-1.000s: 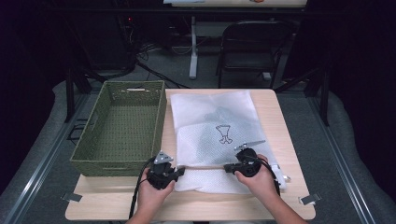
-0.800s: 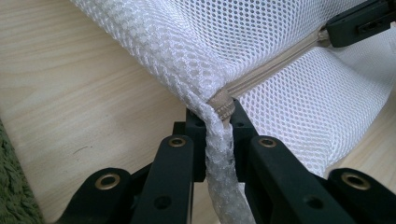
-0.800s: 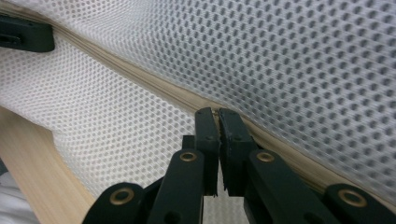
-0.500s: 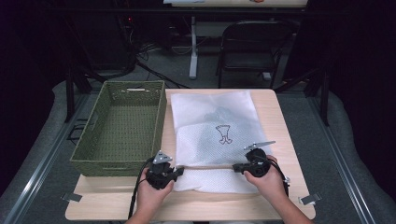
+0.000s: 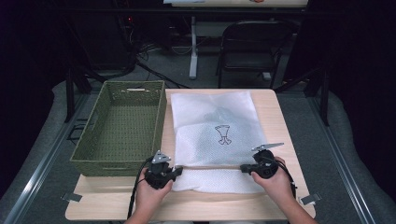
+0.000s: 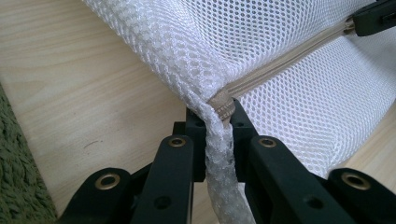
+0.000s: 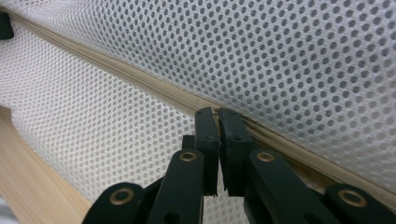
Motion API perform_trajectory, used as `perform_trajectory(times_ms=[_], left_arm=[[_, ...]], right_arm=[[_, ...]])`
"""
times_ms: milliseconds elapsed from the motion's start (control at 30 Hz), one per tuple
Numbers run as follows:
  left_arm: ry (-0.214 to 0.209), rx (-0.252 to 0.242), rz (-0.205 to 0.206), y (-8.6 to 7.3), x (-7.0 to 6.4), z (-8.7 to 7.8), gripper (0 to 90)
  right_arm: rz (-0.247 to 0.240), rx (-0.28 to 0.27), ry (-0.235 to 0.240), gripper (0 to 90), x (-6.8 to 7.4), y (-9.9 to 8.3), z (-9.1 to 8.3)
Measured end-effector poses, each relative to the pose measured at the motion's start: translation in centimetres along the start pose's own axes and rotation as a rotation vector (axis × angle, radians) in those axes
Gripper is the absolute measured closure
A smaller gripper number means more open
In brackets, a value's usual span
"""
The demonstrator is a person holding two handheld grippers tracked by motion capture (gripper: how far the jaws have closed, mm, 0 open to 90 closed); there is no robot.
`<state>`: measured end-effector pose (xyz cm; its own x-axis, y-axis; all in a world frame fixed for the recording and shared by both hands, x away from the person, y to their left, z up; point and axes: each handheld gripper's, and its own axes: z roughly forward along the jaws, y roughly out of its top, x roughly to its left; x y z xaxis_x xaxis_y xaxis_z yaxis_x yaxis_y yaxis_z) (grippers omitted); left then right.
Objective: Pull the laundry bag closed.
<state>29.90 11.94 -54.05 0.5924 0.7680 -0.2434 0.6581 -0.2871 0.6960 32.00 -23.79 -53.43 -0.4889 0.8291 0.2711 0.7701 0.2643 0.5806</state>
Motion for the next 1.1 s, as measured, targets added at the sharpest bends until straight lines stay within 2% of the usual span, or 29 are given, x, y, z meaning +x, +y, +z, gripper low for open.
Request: perform_trajectory(times_ms=[433,500,600,667,1100], left_arm=[[0.002,0.001,0.000,0.0,0.1,-0.1,83.7],[-0.001,0.001,-0.006,0.0,0.1,-0.1,83.7],[0.003,0.004,-0.005,-0.1,0.1,-0.1,83.8],[0.003,0.002,-0.010,-0.1,0.1,-0.1,83.7],[0.018,0.012,-0.007,-0.1,0.3,-0.1,83.7]], right_arm=[[0.027,-0.010,-0.009,87.1,-1.2,-0.8,-0.9],[0.021,-0.006,-0.021,87.0,-1.2,-0.8,-1.0],[0.026,-0.006,-0.015,87.1,-1.3,-0.9,-1.1],[0.017,-0.008,-0.032,87.1,-1.4,-1.0,-1.2],[0.066,-0.017,-0.053,87.1,-3.4,-2.2,-2.4]])
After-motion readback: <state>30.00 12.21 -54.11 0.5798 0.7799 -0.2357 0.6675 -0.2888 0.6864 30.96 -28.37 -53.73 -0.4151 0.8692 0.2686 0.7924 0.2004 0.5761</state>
